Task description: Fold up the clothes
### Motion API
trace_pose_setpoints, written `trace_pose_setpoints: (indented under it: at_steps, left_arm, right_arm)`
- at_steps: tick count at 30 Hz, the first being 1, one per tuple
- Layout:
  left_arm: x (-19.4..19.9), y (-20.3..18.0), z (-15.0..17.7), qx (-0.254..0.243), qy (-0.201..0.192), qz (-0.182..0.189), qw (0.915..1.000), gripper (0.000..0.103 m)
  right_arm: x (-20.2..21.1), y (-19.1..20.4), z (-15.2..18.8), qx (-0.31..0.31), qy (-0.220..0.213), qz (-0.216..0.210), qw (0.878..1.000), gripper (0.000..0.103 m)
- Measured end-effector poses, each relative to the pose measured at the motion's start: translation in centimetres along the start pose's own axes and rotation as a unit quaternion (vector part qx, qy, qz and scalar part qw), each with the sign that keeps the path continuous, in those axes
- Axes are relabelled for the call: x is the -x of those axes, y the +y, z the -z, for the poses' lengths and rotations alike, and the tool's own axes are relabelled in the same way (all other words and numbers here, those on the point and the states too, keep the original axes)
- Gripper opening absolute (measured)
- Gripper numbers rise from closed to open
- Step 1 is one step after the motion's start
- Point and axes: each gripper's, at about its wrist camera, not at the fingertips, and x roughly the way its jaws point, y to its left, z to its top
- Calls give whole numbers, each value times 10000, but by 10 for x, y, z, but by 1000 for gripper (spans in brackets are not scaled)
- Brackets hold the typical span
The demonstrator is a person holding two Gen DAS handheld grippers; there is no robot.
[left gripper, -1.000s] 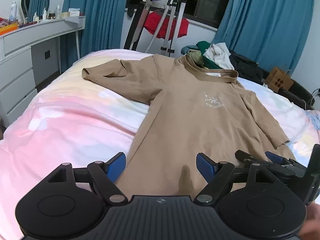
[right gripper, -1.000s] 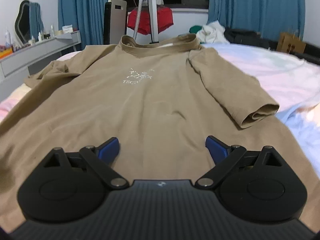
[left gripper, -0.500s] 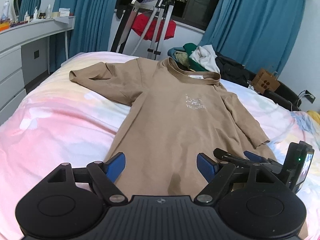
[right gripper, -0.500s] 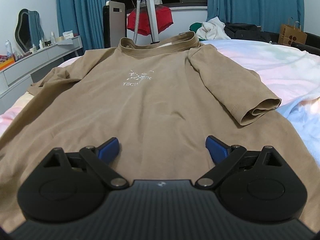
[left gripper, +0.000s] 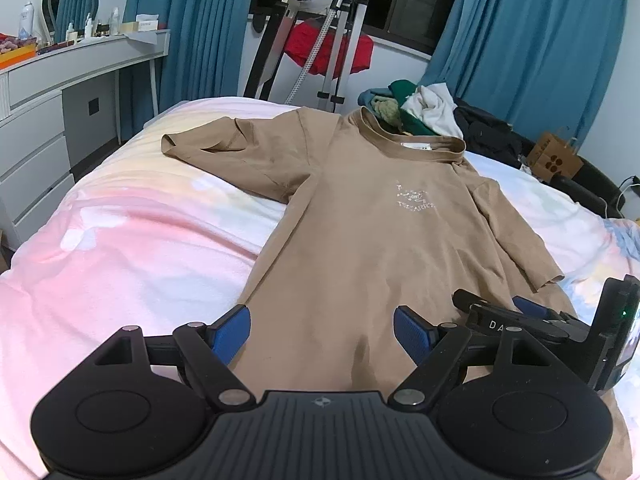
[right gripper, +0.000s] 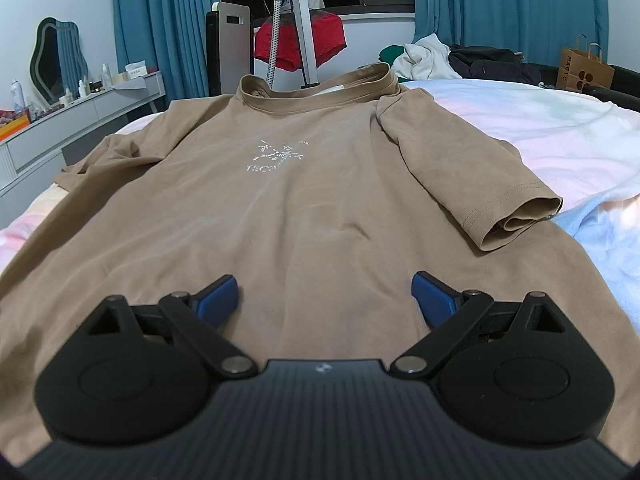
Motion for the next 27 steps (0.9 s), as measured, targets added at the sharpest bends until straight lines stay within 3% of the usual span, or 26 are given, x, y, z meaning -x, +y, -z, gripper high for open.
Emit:
trace_pose_setpoints:
  at_steps: [13,27]
  left_arm:
    - [-6,1,-6,-82,-246,-131,9996,81]
    - [-25,25,-19,437,-351,22,9984,81]
  right_arm:
    - [0,0,0,1,-5,-5,10000,96]
    - [-2,2,0,54,-7,23,10000,97]
